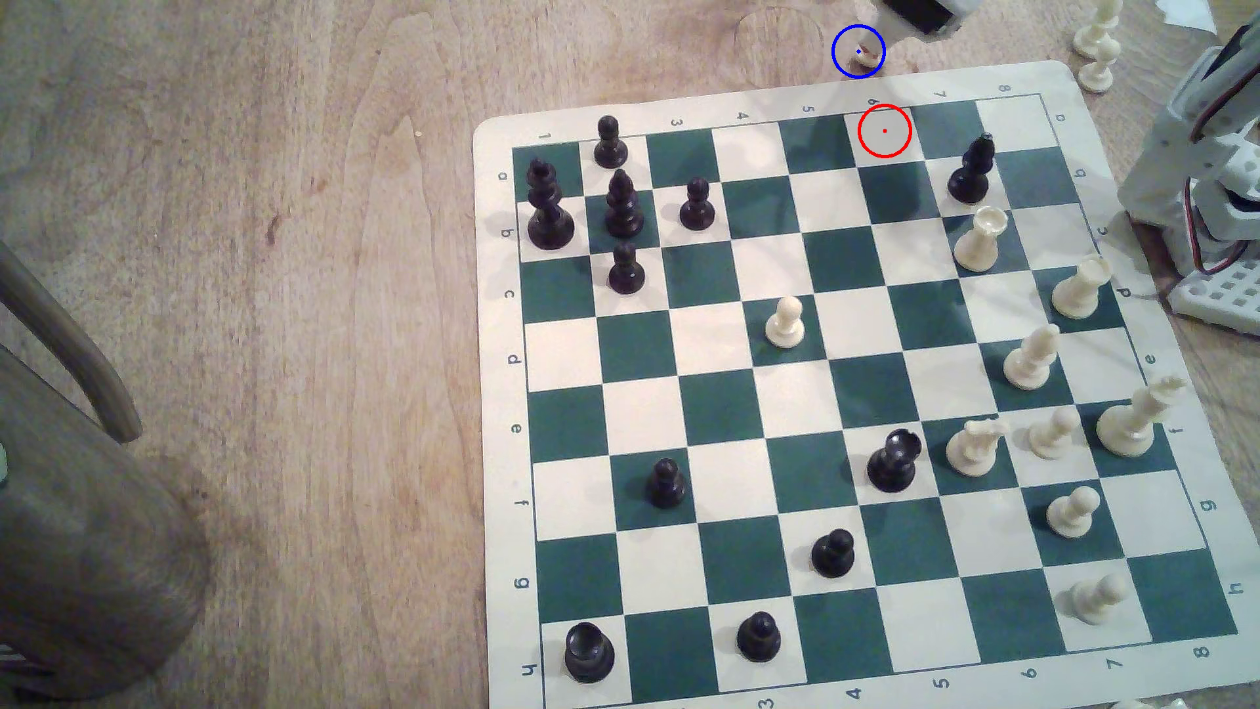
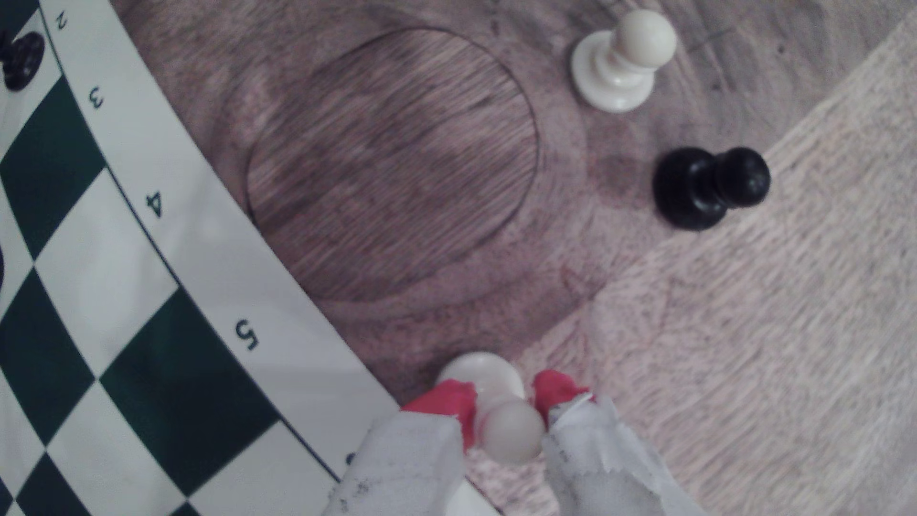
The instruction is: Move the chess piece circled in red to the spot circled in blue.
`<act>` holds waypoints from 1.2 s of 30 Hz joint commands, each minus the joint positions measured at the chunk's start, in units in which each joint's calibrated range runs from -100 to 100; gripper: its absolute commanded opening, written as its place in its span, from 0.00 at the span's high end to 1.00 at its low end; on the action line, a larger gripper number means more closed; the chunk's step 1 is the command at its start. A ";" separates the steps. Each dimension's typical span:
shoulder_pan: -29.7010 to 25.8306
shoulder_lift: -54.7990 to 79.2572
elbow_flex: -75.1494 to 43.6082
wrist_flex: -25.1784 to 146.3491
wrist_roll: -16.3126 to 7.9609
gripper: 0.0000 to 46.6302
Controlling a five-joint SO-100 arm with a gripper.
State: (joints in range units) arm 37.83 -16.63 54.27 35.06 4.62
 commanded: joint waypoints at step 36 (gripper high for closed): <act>-0.01 -14.86 0.22 12.20 -0.20 0.46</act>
State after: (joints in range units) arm 38.35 -25.51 55.45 43.03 4.62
